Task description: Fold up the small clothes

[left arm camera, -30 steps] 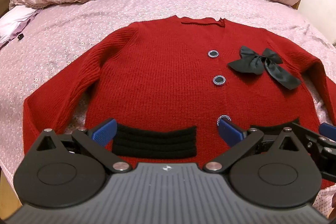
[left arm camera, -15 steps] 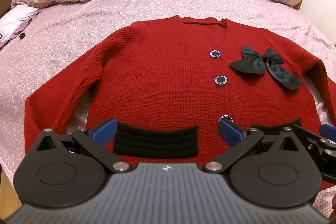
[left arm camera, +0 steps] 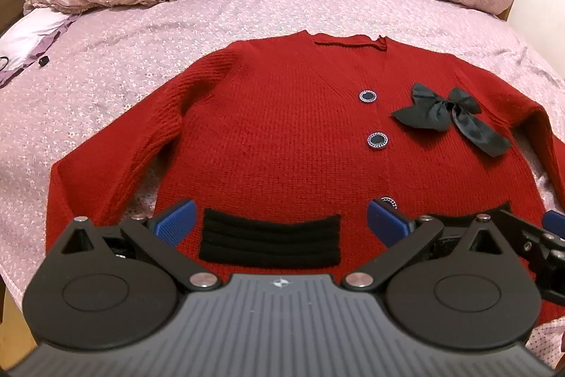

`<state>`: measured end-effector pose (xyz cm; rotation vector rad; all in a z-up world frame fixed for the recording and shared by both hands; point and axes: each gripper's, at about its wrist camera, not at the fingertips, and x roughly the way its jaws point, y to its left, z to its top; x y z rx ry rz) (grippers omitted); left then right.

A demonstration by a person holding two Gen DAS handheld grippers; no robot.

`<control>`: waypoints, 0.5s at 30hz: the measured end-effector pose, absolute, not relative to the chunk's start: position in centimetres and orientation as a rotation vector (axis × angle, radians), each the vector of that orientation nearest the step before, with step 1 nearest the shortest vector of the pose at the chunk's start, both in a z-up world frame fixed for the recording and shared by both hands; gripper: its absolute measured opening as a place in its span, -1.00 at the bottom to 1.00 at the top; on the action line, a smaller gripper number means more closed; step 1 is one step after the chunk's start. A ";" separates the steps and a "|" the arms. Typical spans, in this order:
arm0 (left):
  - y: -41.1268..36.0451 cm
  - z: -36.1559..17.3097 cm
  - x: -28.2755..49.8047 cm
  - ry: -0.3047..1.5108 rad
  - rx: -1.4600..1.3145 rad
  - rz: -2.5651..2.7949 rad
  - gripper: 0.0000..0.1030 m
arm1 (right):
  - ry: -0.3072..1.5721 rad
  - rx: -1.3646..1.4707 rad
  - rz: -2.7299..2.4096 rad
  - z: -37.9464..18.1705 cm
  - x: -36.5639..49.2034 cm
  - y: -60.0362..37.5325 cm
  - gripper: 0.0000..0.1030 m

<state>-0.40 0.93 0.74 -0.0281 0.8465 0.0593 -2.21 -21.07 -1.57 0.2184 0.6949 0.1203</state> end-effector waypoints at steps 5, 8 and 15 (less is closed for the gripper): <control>1.4 0.9 -0.1 0.851 -0.037 0.067 1.00 | 0.696 0.234 0.105 -1.3 -2.1 -21.4 1.00; 1.7 1.0 0.1 0.847 -0.042 0.070 1.00 | 0.697 0.244 0.095 -1.2 -1.9 -21.6 1.00; 2.1 1.2 1.2 0.851 -0.039 0.066 1.00 | 0.691 0.253 0.085 -1.1 -1.5 -21.9 1.00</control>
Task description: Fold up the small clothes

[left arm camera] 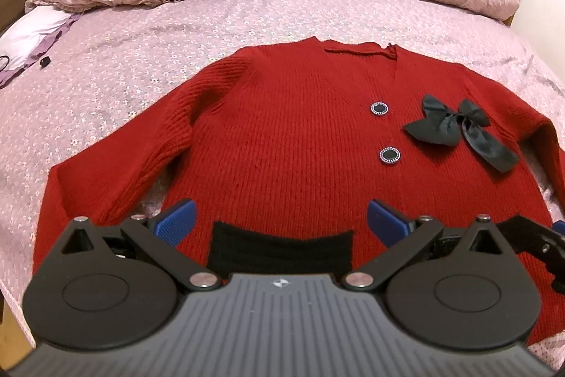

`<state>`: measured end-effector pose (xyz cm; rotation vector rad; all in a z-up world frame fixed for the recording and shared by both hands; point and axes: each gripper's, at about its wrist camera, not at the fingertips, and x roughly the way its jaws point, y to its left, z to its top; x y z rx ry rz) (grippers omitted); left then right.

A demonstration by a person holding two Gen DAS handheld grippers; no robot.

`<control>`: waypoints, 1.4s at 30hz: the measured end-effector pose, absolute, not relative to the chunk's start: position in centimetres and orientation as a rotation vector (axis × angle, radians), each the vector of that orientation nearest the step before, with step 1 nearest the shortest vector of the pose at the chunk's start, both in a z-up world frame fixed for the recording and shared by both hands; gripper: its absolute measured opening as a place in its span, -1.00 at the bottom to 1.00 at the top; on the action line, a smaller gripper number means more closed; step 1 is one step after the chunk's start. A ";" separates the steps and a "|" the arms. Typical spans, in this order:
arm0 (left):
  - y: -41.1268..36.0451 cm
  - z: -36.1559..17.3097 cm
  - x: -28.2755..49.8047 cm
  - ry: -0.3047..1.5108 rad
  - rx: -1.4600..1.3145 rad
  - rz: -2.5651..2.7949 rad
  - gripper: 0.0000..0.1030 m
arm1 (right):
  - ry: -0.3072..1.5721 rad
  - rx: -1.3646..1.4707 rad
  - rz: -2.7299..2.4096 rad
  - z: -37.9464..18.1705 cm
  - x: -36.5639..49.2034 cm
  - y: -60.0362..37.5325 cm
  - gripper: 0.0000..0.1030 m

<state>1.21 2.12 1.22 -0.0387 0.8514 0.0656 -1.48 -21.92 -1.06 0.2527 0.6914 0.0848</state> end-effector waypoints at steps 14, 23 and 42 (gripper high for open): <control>1.0 -0.1 4.4 0.913 -0.017 0.035 1.00 | 0.699 0.337 0.029 -2.1 -0.1 -25.0 1.00; -0.8 -0.9 7.8 0.953 -0.035 0.024 1.00 | 0.674 0.438 -0.077 -3.2 -0.1 -29.5 1.00; -3.2 -5.6 12.4 1.084 -0.033 0.025 1.00 | 0.649 0.614 -0.251 -6.9 1.1 -37.1 1.00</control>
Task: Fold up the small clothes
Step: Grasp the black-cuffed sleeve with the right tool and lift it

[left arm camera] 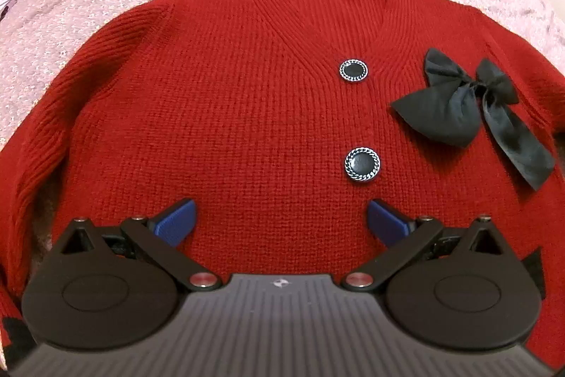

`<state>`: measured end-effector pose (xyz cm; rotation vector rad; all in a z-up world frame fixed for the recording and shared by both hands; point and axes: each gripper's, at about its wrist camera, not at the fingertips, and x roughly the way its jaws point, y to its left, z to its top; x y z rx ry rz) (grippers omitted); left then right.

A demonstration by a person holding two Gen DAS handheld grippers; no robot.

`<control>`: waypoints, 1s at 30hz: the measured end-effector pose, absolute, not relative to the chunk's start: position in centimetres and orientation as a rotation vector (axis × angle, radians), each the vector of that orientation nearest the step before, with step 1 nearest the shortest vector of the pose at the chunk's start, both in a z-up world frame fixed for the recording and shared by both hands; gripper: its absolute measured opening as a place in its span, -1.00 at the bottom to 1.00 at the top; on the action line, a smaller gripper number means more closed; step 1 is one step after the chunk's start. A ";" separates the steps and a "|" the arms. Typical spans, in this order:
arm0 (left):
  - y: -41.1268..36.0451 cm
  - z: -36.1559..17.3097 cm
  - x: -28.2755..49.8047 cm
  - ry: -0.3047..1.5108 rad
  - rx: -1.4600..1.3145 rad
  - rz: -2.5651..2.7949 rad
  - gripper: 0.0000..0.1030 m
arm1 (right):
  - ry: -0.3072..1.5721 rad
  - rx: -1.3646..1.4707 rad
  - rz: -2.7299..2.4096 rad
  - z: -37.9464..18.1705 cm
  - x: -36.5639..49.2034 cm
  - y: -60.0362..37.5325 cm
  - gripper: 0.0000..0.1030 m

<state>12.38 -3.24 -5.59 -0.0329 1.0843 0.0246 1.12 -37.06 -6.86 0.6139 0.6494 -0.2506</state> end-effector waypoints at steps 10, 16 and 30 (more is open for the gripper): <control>-3.2 -6.0 12.5 1.090 -0.036 0.011 1.00 | 0.574 0.769 -0.255 -7.9 1.7 -39.3 1.00; -3.0 -5.9 12.1 1.088 -0.039 0.003 1.00 | 0.500 0.959 -0.271 -8.8 1.5 -41.1 1.00; -2.9 -6.0 12.1 1.078 -0.026 -0.015 1.00 | 0.412 1.157 -0.304 -10.3 2.3 -43.1 0.99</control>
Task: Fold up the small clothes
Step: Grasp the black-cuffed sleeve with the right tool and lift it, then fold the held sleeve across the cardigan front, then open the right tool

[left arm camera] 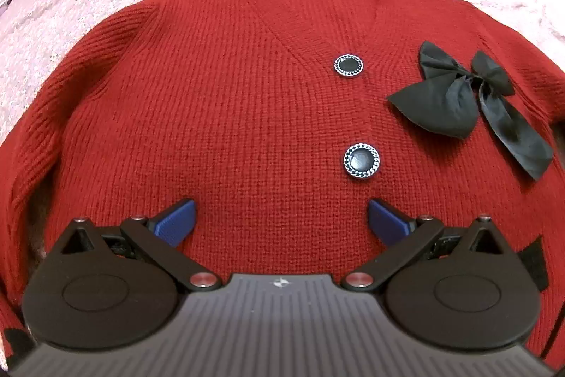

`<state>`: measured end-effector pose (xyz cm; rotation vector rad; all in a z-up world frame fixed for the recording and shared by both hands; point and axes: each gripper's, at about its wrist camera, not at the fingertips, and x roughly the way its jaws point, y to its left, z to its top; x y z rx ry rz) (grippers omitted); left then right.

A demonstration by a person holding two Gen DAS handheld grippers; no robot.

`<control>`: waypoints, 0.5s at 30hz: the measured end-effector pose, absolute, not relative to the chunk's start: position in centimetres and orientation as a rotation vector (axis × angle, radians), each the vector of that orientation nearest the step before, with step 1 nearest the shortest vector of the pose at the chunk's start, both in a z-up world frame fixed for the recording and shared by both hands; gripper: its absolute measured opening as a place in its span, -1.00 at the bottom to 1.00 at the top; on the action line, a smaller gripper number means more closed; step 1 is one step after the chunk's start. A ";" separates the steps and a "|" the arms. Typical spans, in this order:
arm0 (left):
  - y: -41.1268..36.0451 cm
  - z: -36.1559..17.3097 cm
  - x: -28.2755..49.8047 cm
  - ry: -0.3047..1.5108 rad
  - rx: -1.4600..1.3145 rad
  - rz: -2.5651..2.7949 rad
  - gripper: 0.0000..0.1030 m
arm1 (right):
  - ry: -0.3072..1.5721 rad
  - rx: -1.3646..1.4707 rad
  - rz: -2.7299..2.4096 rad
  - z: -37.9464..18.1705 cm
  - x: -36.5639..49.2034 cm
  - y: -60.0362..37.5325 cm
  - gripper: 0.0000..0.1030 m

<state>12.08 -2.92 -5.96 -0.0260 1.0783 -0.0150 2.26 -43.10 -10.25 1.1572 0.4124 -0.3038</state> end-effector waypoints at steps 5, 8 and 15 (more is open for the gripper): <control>-2.9 -5.8 11.9 1.069 -0.019 -0.022 1.00 | 0.431 1.166 -0.370 -10.0 1.7 -43.5 0.27; -2.8 -5.5 11.9 1.071 -0.020 -0.024 1.00 | 0.444 1.140 -0.395 -9.6 1.5 -43.8 -0.25; -2.6 -4.3 11.8 1.043 -0.027 -0.028 1.00 | 0.402 0.975 -0.367 -7.4 1.6 -43.7 -0.70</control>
